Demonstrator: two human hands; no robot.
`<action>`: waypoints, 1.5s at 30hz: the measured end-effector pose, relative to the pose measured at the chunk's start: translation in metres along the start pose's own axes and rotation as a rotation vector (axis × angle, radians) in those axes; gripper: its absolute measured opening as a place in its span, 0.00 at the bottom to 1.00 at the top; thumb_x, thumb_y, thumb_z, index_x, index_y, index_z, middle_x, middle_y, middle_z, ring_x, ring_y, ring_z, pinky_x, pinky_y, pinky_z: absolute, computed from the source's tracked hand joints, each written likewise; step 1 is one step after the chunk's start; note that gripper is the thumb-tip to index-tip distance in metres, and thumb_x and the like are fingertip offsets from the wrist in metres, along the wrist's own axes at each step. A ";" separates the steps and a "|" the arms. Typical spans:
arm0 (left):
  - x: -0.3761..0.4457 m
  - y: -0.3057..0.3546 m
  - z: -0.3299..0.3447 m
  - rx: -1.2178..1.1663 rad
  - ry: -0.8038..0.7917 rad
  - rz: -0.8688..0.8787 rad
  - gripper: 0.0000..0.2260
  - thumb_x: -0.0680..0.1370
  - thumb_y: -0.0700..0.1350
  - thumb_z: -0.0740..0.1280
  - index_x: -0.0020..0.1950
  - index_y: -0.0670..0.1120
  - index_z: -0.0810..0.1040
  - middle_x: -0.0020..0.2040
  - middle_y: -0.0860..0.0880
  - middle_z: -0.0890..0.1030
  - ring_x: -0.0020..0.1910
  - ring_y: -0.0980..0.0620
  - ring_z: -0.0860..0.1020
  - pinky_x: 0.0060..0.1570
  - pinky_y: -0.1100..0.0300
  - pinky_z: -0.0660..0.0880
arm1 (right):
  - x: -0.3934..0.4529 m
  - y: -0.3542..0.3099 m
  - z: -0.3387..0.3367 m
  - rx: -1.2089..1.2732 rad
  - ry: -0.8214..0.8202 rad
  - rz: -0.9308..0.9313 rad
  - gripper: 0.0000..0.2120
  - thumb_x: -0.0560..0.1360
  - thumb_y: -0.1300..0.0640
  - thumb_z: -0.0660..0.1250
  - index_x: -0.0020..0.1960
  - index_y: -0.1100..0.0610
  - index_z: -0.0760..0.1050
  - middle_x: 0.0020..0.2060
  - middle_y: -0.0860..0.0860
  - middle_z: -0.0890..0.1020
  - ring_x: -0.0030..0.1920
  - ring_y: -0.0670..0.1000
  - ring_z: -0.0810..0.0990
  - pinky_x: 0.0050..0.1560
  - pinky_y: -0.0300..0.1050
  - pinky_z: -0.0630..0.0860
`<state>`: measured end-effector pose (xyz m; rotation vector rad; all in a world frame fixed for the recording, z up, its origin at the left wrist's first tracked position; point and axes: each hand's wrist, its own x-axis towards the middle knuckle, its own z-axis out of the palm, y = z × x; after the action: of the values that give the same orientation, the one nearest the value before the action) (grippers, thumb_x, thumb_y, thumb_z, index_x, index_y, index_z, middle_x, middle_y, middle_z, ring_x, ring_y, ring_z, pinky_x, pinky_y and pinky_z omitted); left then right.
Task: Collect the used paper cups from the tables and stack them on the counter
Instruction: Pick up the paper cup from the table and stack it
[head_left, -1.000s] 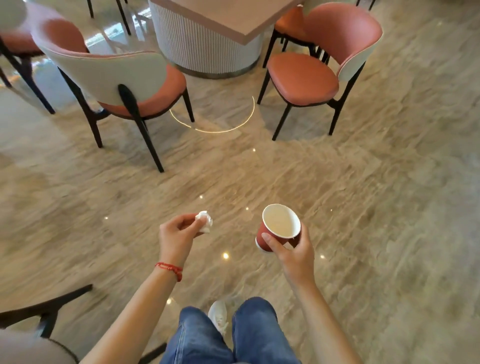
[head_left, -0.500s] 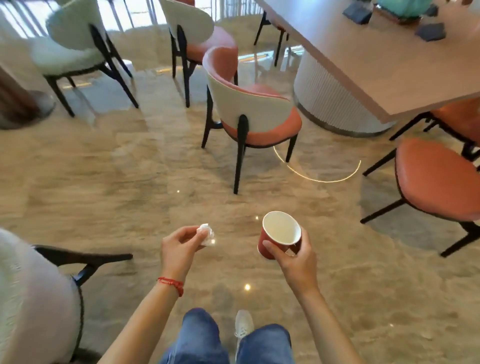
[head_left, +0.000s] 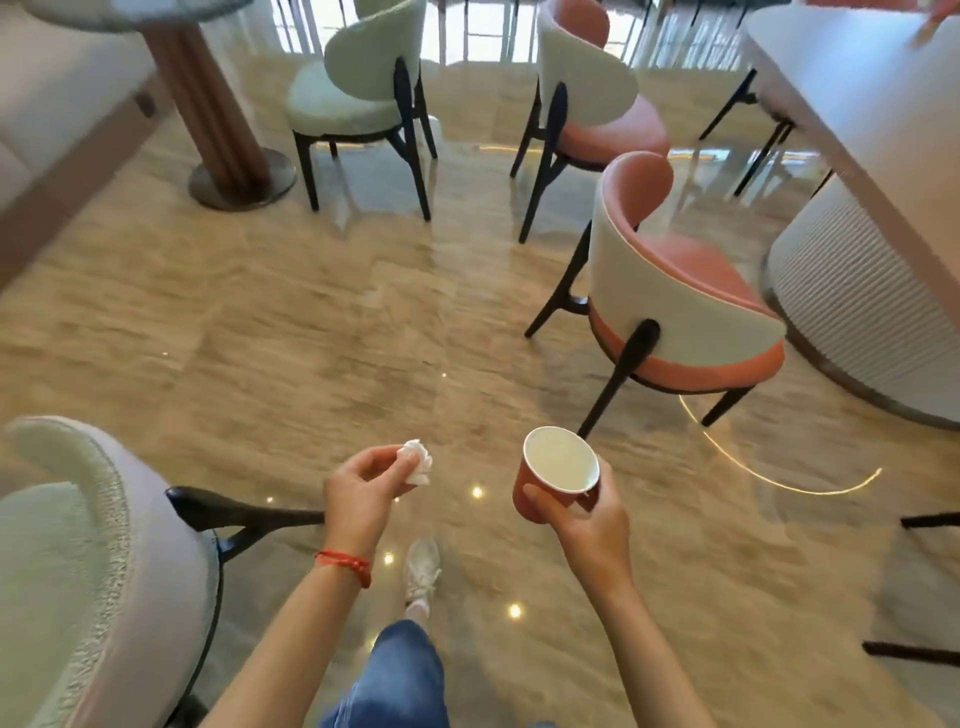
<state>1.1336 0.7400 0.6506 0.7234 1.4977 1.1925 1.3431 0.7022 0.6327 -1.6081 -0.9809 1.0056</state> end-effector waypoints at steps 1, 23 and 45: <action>0.021 0.006 0.000 0.004 0.000 0.006 0.03 0.71 0.37 0.72 0.41 0.44 0.82 0.37 0.48 0.84 0.35 0.57 0.82 0.32 0.69 0.76 | 0.018 -0.005 0.012 0.005 0.003 -0.007 0.27 0.61 0.56 0.79 0.55 0.42 0.71 0.48 0.39 0.81 0.50 0.35 0.79 0.49 0.37 0.76; 0.356 0.042 0.005 -0.162 0.289 0.014 0.03 0.72 0.34 0.71 0.40 0.42 0.81 0.31 0.51 0.84 0.31 0.56 0.82 0.31 0.69 0.77 | 0.360 -0.021 0.226 -0.105 -0.276 -0.116 0.26 0.63 0.55 0.79 0.54 0.40 0.70 0.48 0.38 0.80 0.49 0.34 0.78 0.46 0.31 0.74; 0.392 0.080 -0.093 -0.329 1.138 0.063 0.04 0.72 0.40 0.71 0.41 0.49 0.81 0.34 0.54 0.84 0.37 0.59 0.83 0.34 0.70 0.76 | 0.442 -0.093 0.475 -0.230 -1.269 -0.209 0.26 0.60 0.52 0.79 0.53 0.37 0.71 0.47 0.30 0.79 0.49 0.34 0.78 0.43 0.25 0.73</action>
<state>0.9257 1.0887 0.5849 -0.2290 2.0680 1.9975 1.0362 1.2767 0.5618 -0.8587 -2.0878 1.8381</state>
